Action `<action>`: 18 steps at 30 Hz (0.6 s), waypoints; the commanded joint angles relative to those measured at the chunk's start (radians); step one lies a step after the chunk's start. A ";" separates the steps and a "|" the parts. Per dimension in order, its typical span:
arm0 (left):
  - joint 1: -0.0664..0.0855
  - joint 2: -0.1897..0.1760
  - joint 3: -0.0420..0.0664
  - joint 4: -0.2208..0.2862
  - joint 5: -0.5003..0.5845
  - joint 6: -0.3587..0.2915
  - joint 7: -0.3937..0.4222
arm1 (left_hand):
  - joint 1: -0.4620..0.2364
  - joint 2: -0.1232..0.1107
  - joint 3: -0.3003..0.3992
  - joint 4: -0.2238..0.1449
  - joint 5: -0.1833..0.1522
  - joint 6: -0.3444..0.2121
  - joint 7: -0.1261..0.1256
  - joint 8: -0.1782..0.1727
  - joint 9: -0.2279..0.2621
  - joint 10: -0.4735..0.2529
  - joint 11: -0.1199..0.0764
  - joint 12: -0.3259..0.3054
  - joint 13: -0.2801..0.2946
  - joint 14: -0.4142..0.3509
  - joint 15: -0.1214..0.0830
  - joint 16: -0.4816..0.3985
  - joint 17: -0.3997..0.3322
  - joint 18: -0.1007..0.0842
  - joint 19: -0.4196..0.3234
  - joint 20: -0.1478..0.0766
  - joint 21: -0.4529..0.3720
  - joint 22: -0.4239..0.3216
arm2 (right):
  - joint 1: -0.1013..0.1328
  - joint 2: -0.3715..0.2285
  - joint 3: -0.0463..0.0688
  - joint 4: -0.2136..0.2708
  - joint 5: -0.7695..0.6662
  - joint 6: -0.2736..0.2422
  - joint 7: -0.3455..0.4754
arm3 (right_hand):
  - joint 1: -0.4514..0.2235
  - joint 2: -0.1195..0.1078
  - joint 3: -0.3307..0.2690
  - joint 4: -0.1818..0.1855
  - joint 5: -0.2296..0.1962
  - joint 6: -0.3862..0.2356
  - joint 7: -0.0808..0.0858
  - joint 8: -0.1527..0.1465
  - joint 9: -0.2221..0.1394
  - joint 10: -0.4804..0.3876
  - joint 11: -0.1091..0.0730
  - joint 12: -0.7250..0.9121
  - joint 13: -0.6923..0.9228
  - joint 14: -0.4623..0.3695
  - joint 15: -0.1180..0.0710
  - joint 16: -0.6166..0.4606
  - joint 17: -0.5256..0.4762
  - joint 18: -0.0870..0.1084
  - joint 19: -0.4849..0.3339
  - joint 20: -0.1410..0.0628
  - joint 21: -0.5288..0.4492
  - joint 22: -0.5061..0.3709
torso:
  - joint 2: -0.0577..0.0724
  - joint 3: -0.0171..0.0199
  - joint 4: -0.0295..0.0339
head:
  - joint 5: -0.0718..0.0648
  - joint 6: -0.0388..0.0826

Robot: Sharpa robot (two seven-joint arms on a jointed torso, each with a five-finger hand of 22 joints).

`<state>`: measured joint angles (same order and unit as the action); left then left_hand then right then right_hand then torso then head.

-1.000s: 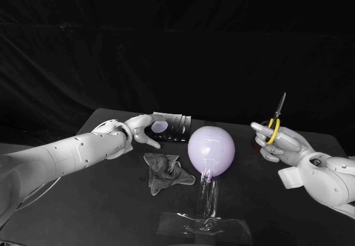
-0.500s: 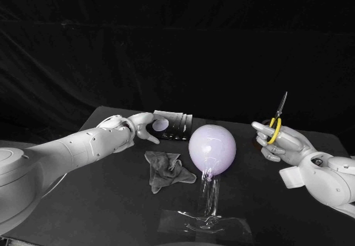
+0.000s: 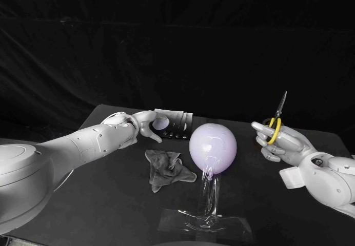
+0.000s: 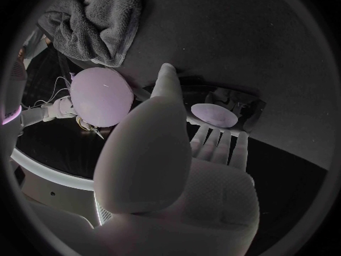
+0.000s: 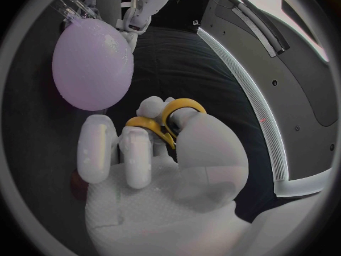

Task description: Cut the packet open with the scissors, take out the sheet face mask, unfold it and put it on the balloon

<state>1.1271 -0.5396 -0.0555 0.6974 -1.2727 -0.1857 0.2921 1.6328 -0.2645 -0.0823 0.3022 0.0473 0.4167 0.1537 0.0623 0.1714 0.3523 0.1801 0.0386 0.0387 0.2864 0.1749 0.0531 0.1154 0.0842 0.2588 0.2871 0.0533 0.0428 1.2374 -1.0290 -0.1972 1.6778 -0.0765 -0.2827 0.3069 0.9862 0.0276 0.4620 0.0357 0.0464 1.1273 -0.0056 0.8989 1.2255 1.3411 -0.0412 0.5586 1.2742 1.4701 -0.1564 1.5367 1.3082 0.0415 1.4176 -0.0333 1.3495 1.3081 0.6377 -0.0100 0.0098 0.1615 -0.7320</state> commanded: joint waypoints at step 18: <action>-0.007 0.019 -0.009 -0.016 -0.028 0.071 -0.029 | 0.056 0.154 0.201 -0.029 0.001 0.313 0.070 0.115 0.107 0.312 0.017 0.050 0.024 0.237 0.008 0.065 0.067 0.081 0.081 0.004 0.036 0.012 | 0.000 -0.001 0.001 0.009 -0.026 0.019 0.000 | 0.026 0.015 0.001 -0.006 0.003 0.120 -0.049 0.143 0.126 0.230 -0.071 1.012 0.297 0.092 0.004 0.009 0.229 0.014 0.012 0.000 0.012 0.133 | -0.001 -0.0003 -0.0001 | -0.005 -0.010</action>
<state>1.1343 -0.5247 -0.0563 0.6851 -1.2750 -0.1549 0.2970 1.6749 -0.1327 0.0894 0.2957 0.0459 0.7253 0.1876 0.1751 0.2213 0.6561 0.1972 0.0815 0.0576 0.5176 0.1841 0.1142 0.1769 0.1672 0.3347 0.2913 0.0852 0.0567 1.2377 -1.0304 -0.1969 1.6839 -0.0891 -0.2819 0.3015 0.9862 0.0276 0.4606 0.0346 0.0464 1.1273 -0.0056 0.9038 1.2177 1.3411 -0.0412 0.5586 1.2741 1.4703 -0.1561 1.5402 1.3074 0.0369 1.4254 -0.0336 1.3563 1.3074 0.6367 -0.0093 0.0105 0.1568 -0.7417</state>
